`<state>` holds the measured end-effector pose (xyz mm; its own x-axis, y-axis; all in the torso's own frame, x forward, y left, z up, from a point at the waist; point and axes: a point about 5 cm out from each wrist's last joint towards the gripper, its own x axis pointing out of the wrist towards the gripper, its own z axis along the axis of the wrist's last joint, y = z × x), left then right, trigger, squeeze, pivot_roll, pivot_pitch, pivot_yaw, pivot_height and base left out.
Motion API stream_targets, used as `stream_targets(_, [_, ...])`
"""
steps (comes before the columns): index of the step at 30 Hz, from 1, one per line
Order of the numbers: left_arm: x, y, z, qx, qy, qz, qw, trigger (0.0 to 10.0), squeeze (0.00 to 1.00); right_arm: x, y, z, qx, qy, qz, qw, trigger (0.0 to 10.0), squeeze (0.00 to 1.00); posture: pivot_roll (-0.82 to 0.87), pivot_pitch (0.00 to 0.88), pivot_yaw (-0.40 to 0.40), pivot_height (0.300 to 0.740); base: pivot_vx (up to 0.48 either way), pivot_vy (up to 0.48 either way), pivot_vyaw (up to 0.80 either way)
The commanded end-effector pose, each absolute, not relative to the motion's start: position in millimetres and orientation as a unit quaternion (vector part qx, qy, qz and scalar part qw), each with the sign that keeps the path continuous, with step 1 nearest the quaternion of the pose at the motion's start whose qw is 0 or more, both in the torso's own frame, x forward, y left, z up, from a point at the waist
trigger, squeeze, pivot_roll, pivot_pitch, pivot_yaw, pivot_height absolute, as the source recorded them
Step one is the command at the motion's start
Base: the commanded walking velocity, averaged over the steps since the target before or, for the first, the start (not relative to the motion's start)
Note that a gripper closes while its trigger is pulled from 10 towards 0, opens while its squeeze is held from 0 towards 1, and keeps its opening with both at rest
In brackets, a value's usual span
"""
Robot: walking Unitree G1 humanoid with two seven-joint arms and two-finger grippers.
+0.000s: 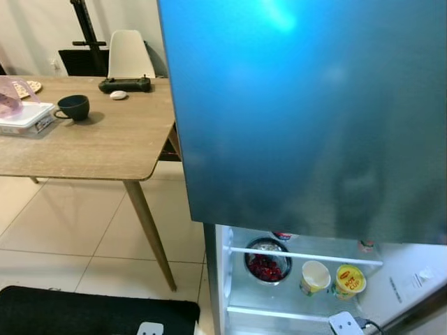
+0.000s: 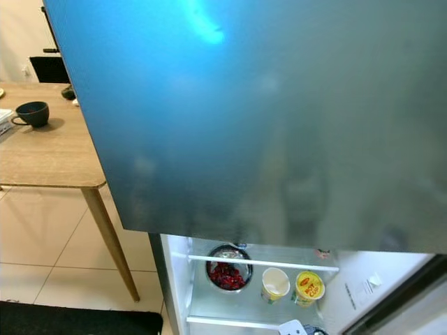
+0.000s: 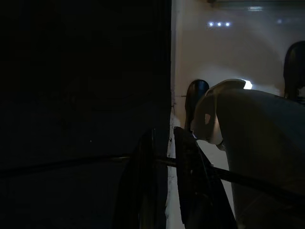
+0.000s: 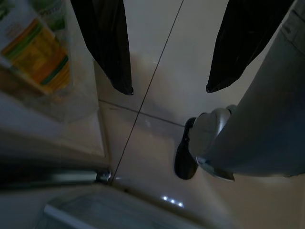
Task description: Restocking fridge
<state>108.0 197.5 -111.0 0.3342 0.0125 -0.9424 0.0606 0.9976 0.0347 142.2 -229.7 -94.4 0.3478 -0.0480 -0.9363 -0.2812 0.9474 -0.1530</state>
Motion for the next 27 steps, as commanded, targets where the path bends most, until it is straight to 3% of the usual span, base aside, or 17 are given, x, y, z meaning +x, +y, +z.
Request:
stream_targets(1, [95.5, 186.0, -115.8, 0.018, 0.597, -0.029, 0.801, 10.0, 0.00, 139.5, -228.7, -95.8, -0.142, 0.572, 0.071, 0.805, 10.0, 0.00, -0.07, 0.000, -0.056, 0.740, -0.446, 0.000, 0.00])
stream_targets(27, [94.9, 188.2, -115.6, 0.023, 0.598, -0.031, 0.801, 10.0, 0.00, 140.1, -229.4, -95.4, -0.148, 0.573, 0.075, 0.802, 10.0, 0.00, -0.07, 0.000, -0.055, 0.740, -0.444, 0.000, 0.00])
